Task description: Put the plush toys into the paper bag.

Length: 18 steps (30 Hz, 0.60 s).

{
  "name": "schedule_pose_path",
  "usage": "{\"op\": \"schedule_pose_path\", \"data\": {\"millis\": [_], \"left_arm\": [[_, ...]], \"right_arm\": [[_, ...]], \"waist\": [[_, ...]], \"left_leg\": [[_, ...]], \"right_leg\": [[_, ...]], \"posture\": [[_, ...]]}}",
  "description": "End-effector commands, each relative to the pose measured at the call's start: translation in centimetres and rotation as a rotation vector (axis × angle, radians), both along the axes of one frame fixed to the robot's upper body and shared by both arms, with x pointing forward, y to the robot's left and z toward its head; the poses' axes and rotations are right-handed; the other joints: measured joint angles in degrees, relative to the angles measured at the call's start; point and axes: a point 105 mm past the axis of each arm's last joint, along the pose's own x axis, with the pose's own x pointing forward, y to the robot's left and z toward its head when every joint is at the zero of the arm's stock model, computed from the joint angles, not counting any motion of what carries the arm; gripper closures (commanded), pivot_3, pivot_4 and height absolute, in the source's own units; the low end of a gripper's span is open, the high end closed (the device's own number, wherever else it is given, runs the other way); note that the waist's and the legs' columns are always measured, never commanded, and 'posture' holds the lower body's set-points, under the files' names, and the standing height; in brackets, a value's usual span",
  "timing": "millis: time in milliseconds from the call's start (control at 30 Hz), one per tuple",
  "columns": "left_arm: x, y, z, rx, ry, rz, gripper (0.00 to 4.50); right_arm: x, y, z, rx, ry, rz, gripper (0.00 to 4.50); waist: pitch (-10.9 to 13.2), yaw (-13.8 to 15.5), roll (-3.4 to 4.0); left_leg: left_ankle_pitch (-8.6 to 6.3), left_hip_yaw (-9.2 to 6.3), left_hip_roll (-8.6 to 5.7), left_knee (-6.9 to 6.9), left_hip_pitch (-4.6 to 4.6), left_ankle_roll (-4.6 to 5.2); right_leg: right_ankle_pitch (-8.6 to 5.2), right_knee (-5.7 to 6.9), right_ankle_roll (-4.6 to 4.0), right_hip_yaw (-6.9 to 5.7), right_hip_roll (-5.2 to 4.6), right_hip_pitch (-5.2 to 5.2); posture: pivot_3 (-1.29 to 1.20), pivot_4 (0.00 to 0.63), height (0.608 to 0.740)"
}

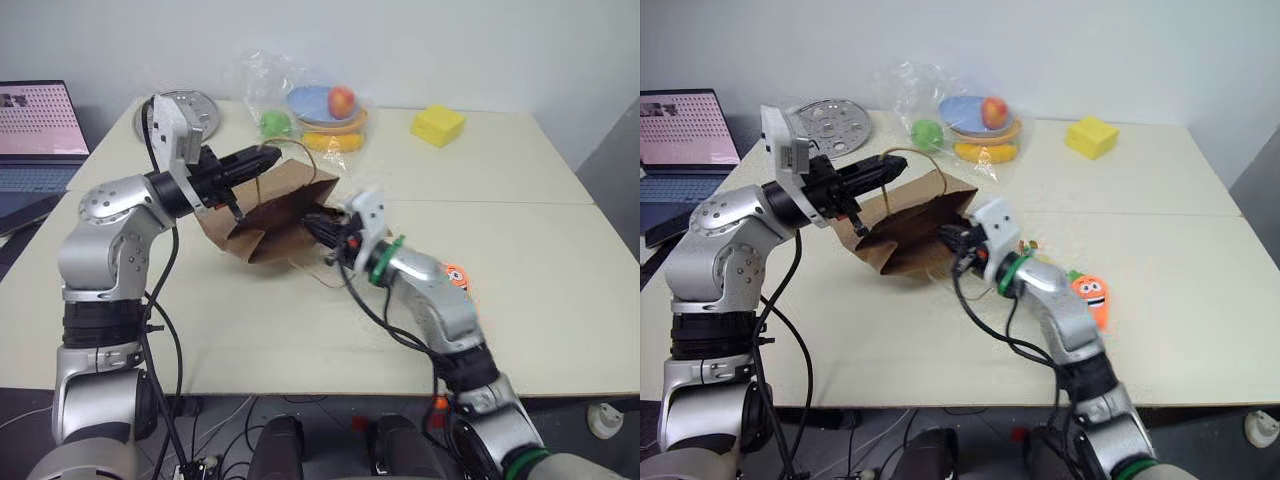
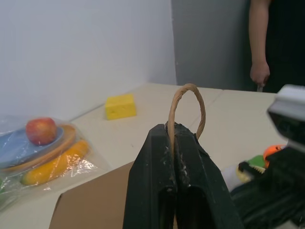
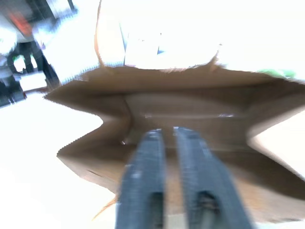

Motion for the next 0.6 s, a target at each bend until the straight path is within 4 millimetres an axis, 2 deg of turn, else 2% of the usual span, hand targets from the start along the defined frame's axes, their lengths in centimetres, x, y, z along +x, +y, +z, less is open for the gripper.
{"op": "schedule_pose_path", "data": {"millis": [33,133,267,433,600], "left_arm": [[-0.6,-0.4,1.2,0.011,-0.054,-0.020,4.50],[-0.5,-0.6,1.2,0.017,-0.052,-0.024,4.50],[-0.5,-1.0,1.2,0.020,-0.047,-0.042,4.50],[-0.7,-1.7,1.1,0.022,-0.031,-0.068,4.50],[-0.8,-1.7,1.2,0.026,-0.030,-0.066,4.50]], "right_arm": [[-1.7,-2.5,2.6,0.041,-0.065,-0.059,2.57],[-1.7,-5.1,1.1,-0.034,-0.022,-0.190,1.50],[-1.3,-7.7,-3.9,-0.213,0.140,-0.343,0.17],[-1.0,-8.4,-7.5,-0.361,0.215,-0.394,0.08],[-0.4,-8.6,-8.3,-0.394,0.207,-0.428,0.08]], "waist": [[0.00,-0.07,0.00],[0.00,-0.35,0.00],[-0.01,-0.32,-0.01],[-0.01,-0.33,-0.01],[-0.01,-0.32,-0.01]], "left_leg": [[0.00,0.03,0.00,0.01,0.01,0.00],[0.00,0.05,0.02,0.01,0.05,0.00],[0.00,0.05,0.01,0.01,0.08,0.01],[0.01,0.09,0.00,0.02,0.08,0.01],[0.00,0.08,0.00,0.02,0.07,0.01]], "right_leg": [[0.00,0.00,0.00,0.02,0.00,0.00],[0.00,-0.01,0.00,0.04,0.01,0.00],[-0.16,0.03,-0.26,0.03,0.02,0.01],[-0.18,0.02,-0.28,0.08,0.02,-0.01],[-0.19,0.00,-0.27,0.08,0.03,-0.01]], "posture": [[0.00,0.150,0.740],[0.00,0.150,0.740],[0.00,0.150,0.740],[0.00,0.150,0.740],[0.00,0.150,0.740]]}}
